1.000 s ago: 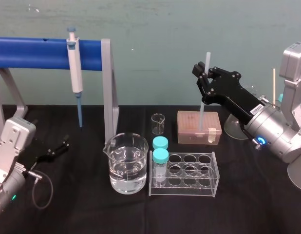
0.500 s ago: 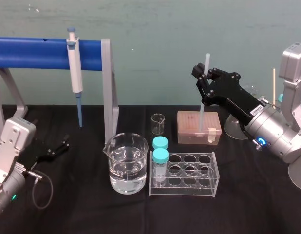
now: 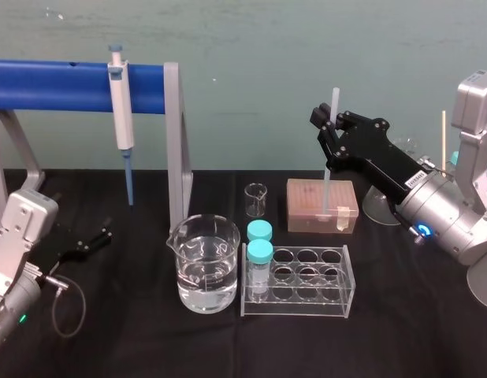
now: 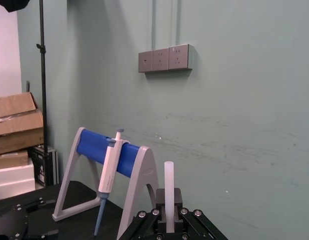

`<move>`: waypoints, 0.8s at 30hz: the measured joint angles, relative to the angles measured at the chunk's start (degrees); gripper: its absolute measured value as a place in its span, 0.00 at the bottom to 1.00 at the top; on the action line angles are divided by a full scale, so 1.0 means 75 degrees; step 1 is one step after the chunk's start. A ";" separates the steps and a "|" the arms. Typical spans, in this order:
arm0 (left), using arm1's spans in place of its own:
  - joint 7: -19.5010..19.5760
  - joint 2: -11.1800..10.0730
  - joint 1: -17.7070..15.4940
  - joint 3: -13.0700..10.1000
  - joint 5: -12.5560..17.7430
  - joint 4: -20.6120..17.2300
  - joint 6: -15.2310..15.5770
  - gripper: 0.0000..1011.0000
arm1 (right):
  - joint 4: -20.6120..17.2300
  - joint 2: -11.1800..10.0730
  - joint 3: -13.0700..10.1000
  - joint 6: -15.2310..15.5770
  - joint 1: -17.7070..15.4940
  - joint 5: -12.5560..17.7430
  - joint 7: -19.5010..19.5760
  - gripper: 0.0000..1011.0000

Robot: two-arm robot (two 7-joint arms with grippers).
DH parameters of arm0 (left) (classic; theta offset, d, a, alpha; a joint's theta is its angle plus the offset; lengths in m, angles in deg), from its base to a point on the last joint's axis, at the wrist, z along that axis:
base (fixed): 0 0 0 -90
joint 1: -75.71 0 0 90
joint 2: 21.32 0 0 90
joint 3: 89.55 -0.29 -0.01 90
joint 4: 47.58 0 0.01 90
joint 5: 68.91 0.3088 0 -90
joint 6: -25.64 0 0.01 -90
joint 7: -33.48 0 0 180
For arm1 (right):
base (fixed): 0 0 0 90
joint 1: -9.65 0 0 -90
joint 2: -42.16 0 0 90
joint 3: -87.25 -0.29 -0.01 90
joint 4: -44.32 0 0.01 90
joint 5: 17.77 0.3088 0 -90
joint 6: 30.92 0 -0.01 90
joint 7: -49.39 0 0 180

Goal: Pick up the stirring rod with one hand, then place it down.

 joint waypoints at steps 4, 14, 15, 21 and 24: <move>0.0000 0.0000 0.0000 0.0000 0.0000 0.0000 0.0000 0.99 | -0.0023 0.0001 0.0004 0.0004 -0.0015 0.0000 0.0007 0.07; 0.0000 0.0000 0.0000 0.0000 0.0000 0.0000 0.0000 0.99 | -0.0057 -0.0003 0.0006 0.0006 -0.0037 -0.0002 0.0020 0.07; 0.0000 0.0000 0.0000 0.0000 0.0000 0.0000 0.0000 0.99 | -0.0061 -0.0004 0.0006 0.0005 -0.0044 -0.0002 0.0022 0.07; 0.0000 0.0000 0.0000 0.0000 0.0000 0.0000 0.0000 0.99 | -0.0067 0.0000 0.0013 0.0007 -0.0056 -0.0009 0.0035 0.07; 0.0000 0.0000 0.0000 0.0000 0.0000 0.0000 0.0000 0.99 | -0.0069 0.0006 0.0017 0.0009 -0.0058 -0.0012 0.0050 0.07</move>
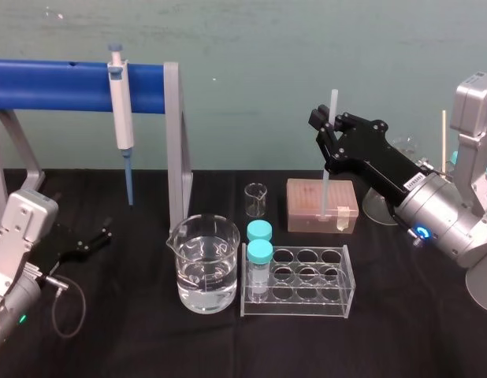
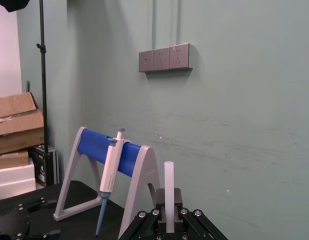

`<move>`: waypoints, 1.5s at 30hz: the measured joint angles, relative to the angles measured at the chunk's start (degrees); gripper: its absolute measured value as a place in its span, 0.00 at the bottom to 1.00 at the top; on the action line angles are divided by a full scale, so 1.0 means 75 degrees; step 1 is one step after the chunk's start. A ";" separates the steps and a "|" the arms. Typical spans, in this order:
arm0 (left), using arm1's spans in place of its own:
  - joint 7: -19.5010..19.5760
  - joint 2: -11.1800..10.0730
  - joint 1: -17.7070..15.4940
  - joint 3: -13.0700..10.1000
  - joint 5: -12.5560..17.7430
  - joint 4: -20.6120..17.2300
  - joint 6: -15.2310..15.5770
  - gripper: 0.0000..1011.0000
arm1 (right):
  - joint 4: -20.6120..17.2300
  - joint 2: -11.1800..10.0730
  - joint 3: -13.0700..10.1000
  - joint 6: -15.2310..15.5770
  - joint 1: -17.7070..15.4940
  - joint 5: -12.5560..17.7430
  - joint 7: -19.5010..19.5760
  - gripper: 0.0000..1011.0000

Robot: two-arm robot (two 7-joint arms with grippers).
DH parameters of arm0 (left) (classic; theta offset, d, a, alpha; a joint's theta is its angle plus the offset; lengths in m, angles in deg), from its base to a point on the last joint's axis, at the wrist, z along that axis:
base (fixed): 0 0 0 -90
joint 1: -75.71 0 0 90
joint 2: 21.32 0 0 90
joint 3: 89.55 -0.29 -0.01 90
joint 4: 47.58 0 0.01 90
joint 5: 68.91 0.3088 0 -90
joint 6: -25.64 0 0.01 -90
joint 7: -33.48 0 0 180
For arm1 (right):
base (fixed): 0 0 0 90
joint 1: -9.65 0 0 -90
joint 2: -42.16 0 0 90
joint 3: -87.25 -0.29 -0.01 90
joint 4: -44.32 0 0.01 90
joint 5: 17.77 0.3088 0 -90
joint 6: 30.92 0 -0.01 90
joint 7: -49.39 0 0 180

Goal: Pick up the stirring rod with one hand, then place it down.

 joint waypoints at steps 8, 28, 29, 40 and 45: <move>0.0000 0.0000 0.0000 0.0000 0.0000 0.0000 0.0000 0.99 | 0.0069 0.0013 0.0012 0.0006 0.0041 0.0008 -0.0021 0.07; 0.0000 0.0000 0.0000 0.0000 0.0000 0.0000 0.0000 0.99 | 0.1441 -0.0195 0.0348 -0.0012 0.0448 0.1247 -0.1458 0.07; 0.0000 0.0000 0.0000 0.0000 0.0000 0.0000 0.0000 0.99 | 0.1492 -0.0198 0.0389 -0.0016 0.0447 0.1275 -0.1468 0.07; 0.0000 0.0000 0.0000 0.0000 0.0000 0.0000 0.0000 0.99 | 0.1678 -0.0211 0.0650 -0.0085 0.0484 0.1393 -0.1525 0.07; 0.0000 0.0000 0.0000 0.0000 0.0000 0.0000 0.0000 0.99 | 0.1819 -0.0205 0.0744 -0.0176 0.0522 0.1289 -0.1473 0.07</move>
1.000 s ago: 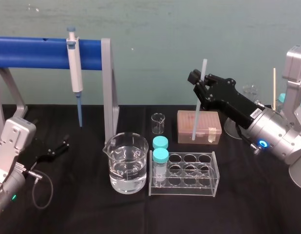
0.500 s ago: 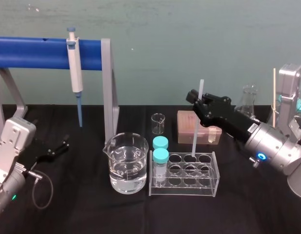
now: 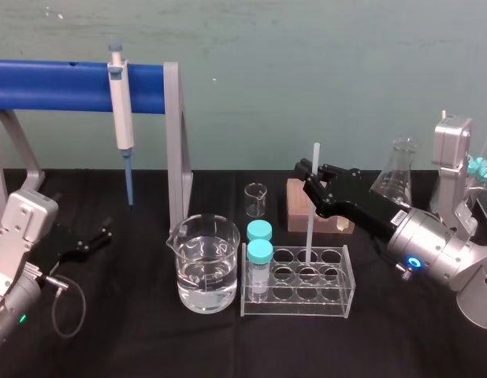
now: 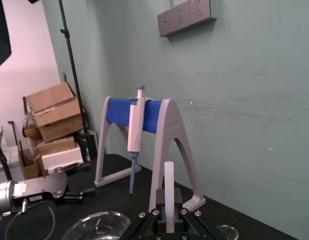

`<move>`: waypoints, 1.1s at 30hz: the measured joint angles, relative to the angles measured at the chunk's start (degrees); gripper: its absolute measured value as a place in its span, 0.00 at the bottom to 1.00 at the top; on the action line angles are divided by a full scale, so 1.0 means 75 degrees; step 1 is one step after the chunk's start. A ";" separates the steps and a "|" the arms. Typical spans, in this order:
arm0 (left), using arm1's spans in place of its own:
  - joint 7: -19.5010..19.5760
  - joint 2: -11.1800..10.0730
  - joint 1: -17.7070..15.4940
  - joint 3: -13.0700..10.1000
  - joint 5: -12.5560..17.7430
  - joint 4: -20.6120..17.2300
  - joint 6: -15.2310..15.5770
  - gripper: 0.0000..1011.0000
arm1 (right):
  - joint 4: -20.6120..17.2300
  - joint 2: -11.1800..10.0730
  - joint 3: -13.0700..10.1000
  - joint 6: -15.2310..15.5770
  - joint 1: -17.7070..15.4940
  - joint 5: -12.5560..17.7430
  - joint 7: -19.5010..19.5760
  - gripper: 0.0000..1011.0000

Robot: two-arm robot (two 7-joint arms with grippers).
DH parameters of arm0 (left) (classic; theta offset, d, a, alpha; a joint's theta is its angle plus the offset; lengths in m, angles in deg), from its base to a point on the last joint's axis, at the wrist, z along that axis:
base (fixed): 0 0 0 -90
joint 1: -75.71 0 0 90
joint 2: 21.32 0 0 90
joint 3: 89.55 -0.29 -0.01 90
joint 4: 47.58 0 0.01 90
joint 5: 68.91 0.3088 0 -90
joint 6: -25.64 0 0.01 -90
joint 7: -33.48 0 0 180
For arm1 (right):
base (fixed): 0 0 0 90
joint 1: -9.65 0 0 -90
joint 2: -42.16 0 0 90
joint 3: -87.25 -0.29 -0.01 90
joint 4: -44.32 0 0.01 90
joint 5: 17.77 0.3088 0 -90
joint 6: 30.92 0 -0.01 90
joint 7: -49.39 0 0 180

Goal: Pick up the stirring rod with one hand, then place it down.

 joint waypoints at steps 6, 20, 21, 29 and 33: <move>0.0000 0.0000 0.0000 0.0000 0.0000 0.0000 0.0000 0.99 | 0.0213 0.0090 0.0069 -0.0111 0.0038 -0.0098 0.0045 0.07; 0.0000 0.0000 0.0000 0.0000 0.0000 0.0000 0.0000 0.99 | 0.0673 0.0313 0.0152 -0.0173 0.0056 -0.0277 0.0178 0.07; 0.0000 0.0000 0.0000 0.0000 0.0000 0.0000 0.0000 0.99 | 0.0688 0.0321 0.0152 -0.0172 0.0055 -0.0282 0.0188 0.07; 0.0000 0.0000 0.0000 0.0000 0.0000 0.0000 0.0000 0.99 | 0.0878 0.0427 0.0130 -0.0124 0.0027 -0.0353 0.0305 0.07; 0.0000 0.0000 0.0000 0.0000 0.0000 0.0000 0.0000 0.99 | 0.0911 0.0468 0.0099 -0.0087 0.0004 -0.0387 0.0358 0.07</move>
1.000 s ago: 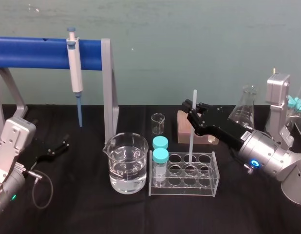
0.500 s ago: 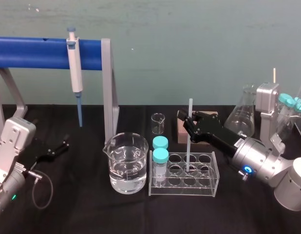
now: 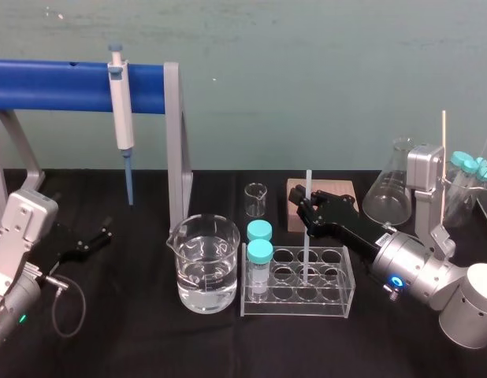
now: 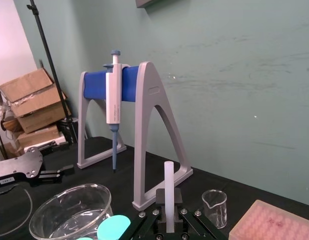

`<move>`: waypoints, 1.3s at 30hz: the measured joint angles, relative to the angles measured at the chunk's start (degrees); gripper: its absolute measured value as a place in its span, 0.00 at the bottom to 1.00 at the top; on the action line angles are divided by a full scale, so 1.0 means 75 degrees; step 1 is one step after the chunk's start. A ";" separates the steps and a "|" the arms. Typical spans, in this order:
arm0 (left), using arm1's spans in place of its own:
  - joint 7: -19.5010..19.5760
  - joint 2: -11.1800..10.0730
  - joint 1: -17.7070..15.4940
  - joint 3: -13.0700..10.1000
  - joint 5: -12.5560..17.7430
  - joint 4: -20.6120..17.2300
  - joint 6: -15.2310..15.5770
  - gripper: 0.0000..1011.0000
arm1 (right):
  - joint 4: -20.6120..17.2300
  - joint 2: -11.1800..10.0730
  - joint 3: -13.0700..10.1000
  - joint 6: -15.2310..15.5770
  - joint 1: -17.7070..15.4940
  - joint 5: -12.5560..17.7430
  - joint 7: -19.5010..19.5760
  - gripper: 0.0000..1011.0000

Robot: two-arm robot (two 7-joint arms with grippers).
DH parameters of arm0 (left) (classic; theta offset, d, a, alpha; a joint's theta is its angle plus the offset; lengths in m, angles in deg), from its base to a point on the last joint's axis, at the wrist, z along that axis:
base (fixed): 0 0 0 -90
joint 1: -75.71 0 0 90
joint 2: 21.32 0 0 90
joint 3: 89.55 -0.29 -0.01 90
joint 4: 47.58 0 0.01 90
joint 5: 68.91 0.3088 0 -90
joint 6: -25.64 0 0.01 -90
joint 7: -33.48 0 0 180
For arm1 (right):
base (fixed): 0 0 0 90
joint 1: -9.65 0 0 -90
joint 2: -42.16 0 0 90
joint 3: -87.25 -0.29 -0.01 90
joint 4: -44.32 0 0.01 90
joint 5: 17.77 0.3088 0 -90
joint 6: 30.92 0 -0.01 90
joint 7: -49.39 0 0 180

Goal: Pick up the stirring rod with one hand, then place it down.

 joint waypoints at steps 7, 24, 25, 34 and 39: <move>0.0000 0.0000 0.0000 0.0000 0.0000 0.0000 0.0000 0.99 | -0.0002 -0.0006 -0.0001 0.0003 0.0000 0.0002 -0.0004 0.07; 0.0001 0.0000 0.0000 0.0000 0.0000 0.0000 0.0000 0.99 | -0.0015 -0.0015 0.0009 0.0003 0.0006 0.0012 -0.0014 0.52; 0.0001 0.0000 0.0000 0.0000 0.0000 0.0000 0.0000 0.99 | -0.0015 -0.0015 0.0009 0.0003 0.0006 0.0012 -0.0014 0.54; 0.0000 0.0000 -0.0001 0.0000 0.0000 0.0000 0.0000 0.99 | -0.0020 -0.0019 0.0009 -0.0002 0.0006 0.0017 -0.0024 0.79; 0.0000 0.0000 0.0000 0.0000 0.0000 0.0000 0.0000 0.99 | -0.0020 -0.0019 0.0009 -0.0003 0.0006 0.0017 -0.0026 0.94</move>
